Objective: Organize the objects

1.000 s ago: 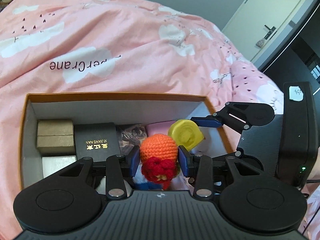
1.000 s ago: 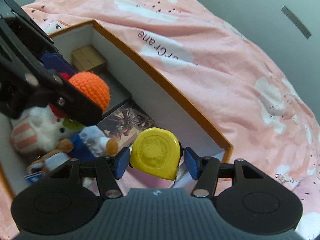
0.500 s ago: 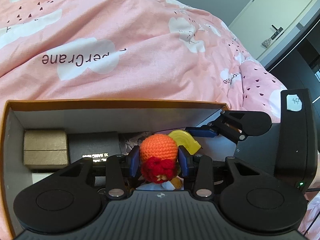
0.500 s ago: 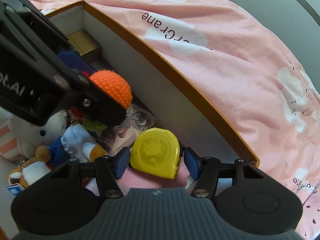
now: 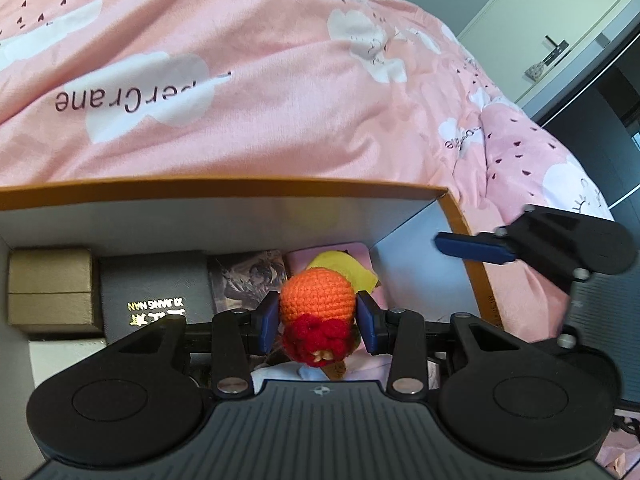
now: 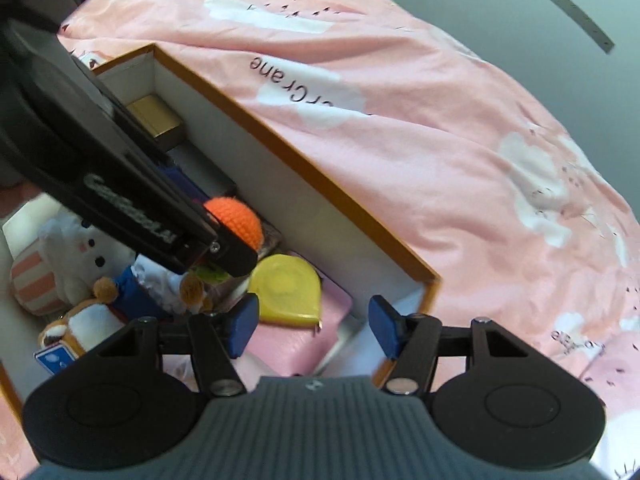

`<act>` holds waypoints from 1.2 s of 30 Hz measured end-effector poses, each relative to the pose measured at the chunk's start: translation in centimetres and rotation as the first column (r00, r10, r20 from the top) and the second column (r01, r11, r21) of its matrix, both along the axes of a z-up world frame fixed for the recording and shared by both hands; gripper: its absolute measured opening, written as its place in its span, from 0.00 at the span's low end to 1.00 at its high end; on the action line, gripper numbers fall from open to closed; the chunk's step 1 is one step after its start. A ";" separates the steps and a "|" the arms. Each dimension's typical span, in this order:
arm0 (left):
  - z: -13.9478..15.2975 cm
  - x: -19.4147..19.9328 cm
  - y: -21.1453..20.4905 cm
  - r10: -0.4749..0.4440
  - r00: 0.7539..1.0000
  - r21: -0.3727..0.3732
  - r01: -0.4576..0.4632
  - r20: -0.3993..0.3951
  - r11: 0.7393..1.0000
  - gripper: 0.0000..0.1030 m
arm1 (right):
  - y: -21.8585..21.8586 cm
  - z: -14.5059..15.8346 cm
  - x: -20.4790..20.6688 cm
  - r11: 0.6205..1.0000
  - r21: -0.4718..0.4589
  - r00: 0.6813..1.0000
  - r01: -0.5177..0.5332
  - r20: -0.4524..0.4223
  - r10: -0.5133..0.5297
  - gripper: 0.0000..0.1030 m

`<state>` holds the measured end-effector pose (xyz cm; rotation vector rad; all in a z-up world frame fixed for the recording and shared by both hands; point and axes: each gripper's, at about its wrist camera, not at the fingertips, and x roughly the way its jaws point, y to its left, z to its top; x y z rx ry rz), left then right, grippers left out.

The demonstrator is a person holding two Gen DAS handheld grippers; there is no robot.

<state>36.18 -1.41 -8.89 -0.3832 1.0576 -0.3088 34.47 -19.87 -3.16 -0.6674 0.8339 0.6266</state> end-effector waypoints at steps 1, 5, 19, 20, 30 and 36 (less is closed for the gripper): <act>-0.1 0.1 -0.2 -0.001 1.000 -0.002 0.001 -0.006 1.000 0.44 | -0.3 0.1 -0.2 1.000 0.004 1.000 0.006 0.003 -0.006 0.61; -0.3 0.1 -0.4 0.007 1.000 0.007 -0.007 -0.015 1.000 0.55 | -1.1 0.3 -0.5 1.000 0.017 1.000 0.004 0.013 -0.004 0.61; 8.0 -7.6 -0.1 0.053 0.928 0.184 -0.129 0.368 0.974 0.84 | -2.2 4.0 -4.5 0.989 0.136 0.998 0.053 0.027 -0.057 0.71; 8.8 -8.6 -0.2 0.053 0.908 0.204 -0.150 0.416 0.967 0.86 | -2.4 4.6 -4.9 0.985 0.162 0.997 0.064 0.022 -0.069 0.75; 15.9 -18.4 -0.6 0.058 0.681 0.299 -0.395 0.730 0.869 0.94 | -4.3 11.3 -11.0 0.886 0.416 0.976 0.205 -0.022 -0.215 0.96; 16.1 -21.8 0.3 0.114 0.682 0.295 -0.453 0.723 0.841 0.94 | -4.4 12.9 -14.9 0.804 0.524 0.935 0.282 0.039 -0.353 0.99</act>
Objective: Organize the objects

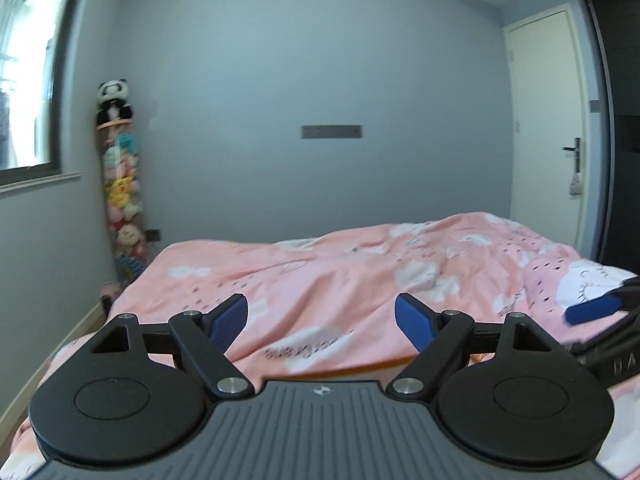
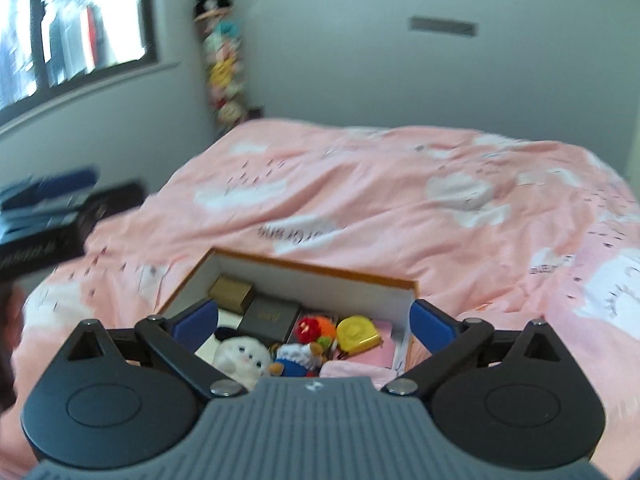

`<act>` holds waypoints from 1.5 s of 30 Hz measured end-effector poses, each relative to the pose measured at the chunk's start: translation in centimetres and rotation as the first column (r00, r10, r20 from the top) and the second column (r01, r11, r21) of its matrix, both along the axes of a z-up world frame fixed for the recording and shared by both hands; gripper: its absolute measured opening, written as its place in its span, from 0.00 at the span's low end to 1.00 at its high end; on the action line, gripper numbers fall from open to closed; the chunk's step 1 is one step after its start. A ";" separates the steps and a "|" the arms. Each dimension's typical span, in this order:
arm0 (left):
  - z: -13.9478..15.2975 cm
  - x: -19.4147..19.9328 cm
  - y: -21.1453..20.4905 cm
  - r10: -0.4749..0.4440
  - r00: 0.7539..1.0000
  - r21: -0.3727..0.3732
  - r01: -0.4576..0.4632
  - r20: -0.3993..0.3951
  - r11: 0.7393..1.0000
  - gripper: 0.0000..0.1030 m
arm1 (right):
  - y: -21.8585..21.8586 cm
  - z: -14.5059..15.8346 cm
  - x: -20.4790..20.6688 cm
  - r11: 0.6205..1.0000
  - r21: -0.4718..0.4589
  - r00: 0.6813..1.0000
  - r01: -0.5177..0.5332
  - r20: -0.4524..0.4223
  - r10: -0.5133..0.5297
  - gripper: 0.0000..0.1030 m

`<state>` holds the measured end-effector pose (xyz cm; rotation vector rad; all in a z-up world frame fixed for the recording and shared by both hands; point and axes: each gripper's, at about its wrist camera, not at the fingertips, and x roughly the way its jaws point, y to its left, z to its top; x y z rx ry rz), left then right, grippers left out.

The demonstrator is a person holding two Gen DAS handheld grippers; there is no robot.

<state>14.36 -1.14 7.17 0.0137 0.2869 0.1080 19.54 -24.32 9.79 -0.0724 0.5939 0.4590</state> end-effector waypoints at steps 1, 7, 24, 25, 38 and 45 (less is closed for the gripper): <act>-0.3 -0.4 -0.1 0.019 1.000 0.009 -0.019 -0.007 1.000 0.94 | 0.1 0.0 -0.6 1.000 0.004 0.999 0.030 0.016 -0.030 0.99; -2.8 -2.8 -0.3 0.094 0.992 0.028 -0.092 -0.082 0.995 0.94 | 0.8 -1.6 -3.7 0.994 0.073 0.997 0.076 0.006 -0.076 0.99; -8.7 -4.7 -0.5 0.130 0.963 -0.063 -0.149 -0.237 0.987 0.94 | 0.7 -8.2 -6.8 0.982 0.081 0.985 0.171 0.018 -0.173 0.99; -8.9 -4.7 -0.6 0.133 0.961 -0.054 -0.150 -0.243 0.987 0.94 | 0.8 -8.5 -6.8 0.982 0.075 0.985 0.172 0.016 -0.174 0.99; -9.4 -5.0 -1.0 0.136 0.953 -0.035 -0.151 -0.270 0.988 0.94 | 1.8 -9.8 -6.9 0.989 0.040 0.990 0.144 -0.004 -0.144 0.99; -9.6 -5.0 -0.9 0.131 0.950 -0.041 -0.148 -0.282 0.988 0.94 | 1.9 -10.1 -6.9 0.989 0.031 0.990 0.143 -0.015 -0.142 0.99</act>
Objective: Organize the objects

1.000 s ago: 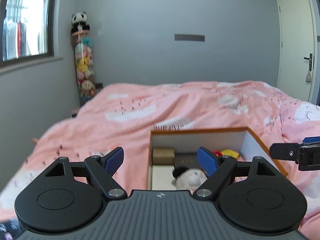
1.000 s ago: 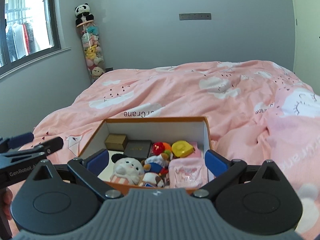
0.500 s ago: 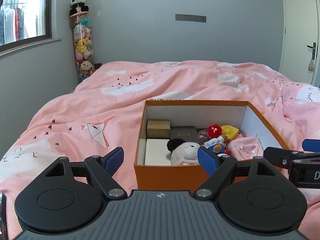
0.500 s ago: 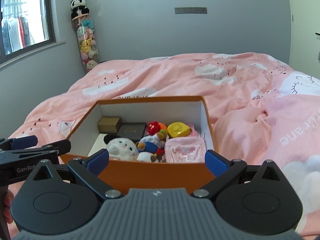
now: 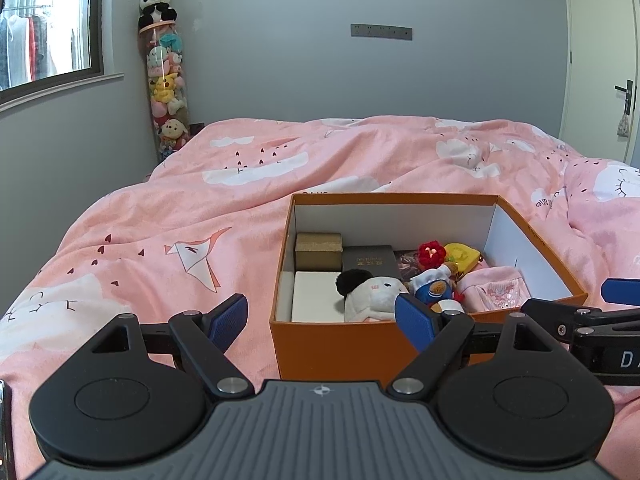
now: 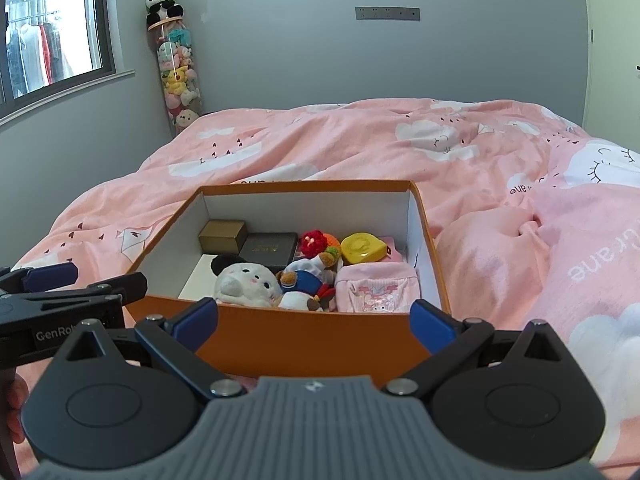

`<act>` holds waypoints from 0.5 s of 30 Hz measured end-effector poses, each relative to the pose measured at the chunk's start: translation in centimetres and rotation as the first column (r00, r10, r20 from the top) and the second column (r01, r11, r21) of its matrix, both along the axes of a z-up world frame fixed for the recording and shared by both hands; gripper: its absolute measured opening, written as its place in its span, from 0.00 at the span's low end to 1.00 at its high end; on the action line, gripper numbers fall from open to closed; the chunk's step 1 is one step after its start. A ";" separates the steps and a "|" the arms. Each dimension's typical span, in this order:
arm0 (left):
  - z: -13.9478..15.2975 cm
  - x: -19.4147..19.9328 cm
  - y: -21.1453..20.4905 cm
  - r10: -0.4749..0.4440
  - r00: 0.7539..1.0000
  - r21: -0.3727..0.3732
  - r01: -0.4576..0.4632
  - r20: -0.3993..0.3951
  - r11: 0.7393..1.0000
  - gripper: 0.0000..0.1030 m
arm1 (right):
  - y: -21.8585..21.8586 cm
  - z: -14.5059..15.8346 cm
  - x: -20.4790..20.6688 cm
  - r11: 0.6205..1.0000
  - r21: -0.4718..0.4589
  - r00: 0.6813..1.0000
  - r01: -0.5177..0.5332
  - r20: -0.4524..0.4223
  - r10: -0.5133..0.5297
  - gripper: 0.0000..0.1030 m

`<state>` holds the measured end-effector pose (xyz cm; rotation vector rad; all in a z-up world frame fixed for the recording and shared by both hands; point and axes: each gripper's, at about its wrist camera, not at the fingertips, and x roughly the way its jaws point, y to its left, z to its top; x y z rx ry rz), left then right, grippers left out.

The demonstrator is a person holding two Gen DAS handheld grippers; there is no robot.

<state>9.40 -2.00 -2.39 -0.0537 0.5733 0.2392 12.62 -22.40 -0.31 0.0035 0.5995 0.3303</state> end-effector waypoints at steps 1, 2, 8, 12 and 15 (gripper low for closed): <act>0.0 0.0 0.0 0.001 1.000 -0.001 -0.001 -0.002 1.000 0.94 | 0.0 0.0 0.0 1.000 0.000 1.000 -0.001 -0.003 0.001 0.99; -0.1 0.0 0.0 0.000 1.000 -0.001 0.000 -0.002 1.000 0.94 | 0.0 -0.1 0.0 1.000 0.000 1.000 -0.001 -0.005 0.001 0.99; -0.1 0.0 -0.1 0.002 1.000 0.006 -0.002 -0.005 1.000 0.94 | 0.1 -0.2 0.0 1.000 -0.004 1.000 -0.003 -0.010 0.003 0.99; -0.1 0.0 -0.1 0.001 1.000 0.005 -0.001 -0.007 1.000 0.94 | 0.1 -0.2 0.0 1.000 -0.005 1.000 -0.004 -0.012 0.004 0.99; -0.1 -0.1 -0.1 0.000 1.000 0.004 0.000 -0.006 1.000 0.94 | 0.2 -0.3 0.0 1.000 -0.006 1.000 -0.010 -0.014 0.010 0.99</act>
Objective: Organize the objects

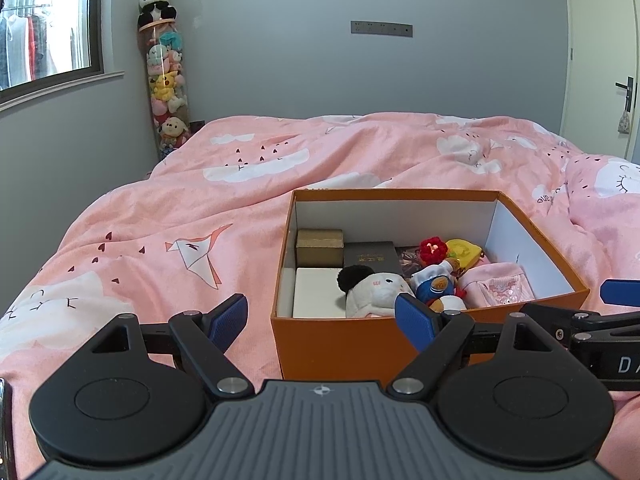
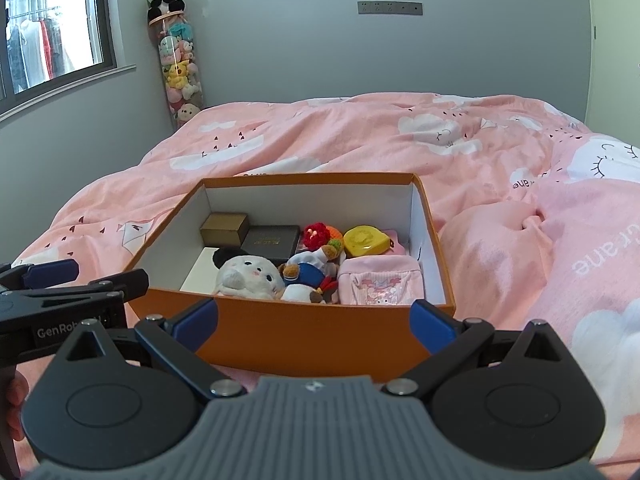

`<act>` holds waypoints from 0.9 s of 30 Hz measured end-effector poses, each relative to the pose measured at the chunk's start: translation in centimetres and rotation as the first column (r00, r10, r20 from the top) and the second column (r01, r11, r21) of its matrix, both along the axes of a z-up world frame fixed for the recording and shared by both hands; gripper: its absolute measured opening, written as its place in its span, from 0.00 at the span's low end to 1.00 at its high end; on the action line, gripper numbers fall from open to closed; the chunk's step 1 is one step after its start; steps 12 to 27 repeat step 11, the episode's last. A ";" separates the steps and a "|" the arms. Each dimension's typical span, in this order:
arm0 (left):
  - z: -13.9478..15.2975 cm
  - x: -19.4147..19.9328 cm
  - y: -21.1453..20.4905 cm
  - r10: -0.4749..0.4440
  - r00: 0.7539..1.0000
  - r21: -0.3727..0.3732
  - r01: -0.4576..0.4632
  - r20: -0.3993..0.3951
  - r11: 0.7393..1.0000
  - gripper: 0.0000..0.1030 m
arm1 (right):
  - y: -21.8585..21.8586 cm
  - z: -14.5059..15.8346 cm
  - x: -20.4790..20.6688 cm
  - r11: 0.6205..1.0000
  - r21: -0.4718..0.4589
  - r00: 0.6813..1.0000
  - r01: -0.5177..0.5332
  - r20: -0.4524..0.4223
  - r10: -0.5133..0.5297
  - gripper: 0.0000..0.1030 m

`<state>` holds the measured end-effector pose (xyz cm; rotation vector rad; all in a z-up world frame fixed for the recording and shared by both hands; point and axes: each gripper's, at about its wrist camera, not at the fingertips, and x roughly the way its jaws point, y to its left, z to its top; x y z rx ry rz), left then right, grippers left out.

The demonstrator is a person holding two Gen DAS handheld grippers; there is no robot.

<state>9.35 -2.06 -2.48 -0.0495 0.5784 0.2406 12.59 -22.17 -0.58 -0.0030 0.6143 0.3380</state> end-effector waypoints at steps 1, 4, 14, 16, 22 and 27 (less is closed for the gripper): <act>0.0 0.0 0.1 -0.001 1.000 -0.001 0.001 0.000 1.000 0.94 | 0.1 0.0 0.0 1.000 -0.001 1.000 -0.003 0.000 0.003 0.99; 0.0 0.0 0.2 -0.002 1.000 -0.002 0.002 0.000 1.000 0.94 | 0.2 -0.1 0.0 1.000 -0.004 1.000 -0.006 -0.002 0.006 0.99; 0.0 -0.1 0.1 -0.006 1.000 -0.006 0.006 -0.001 1.000 0.94 | 0.2 -0.2 -0.1 1.000 -0.007 1.000 -0.010 -0.005 0.010 0.99; 0.0 -0.1 0.1 -0.006 1.000 -0.006 0.006 -0.001 1.000 0.94 | 0.2 -0.2 -0.1 1.000 -0.007 1.000 -0.010 -0.005 0.010 0.99; 0.0 -0.1 0.1 -0.006 1.000 -0.006 0.006 -0.001 1.000 0.94 | 0.2 -0.2 -0.1 1.000 -0.007 1.000 -0.010 -0.005 0.010 0.99; 0.0 -0.1 0.1 -0.006 1.000 -0.006 0.006 -0.001 1.000 0.94 | 0.2 -0.2 -0.1 1.000 -0.007 1.000 -0.010 -0.005 0.010 0.99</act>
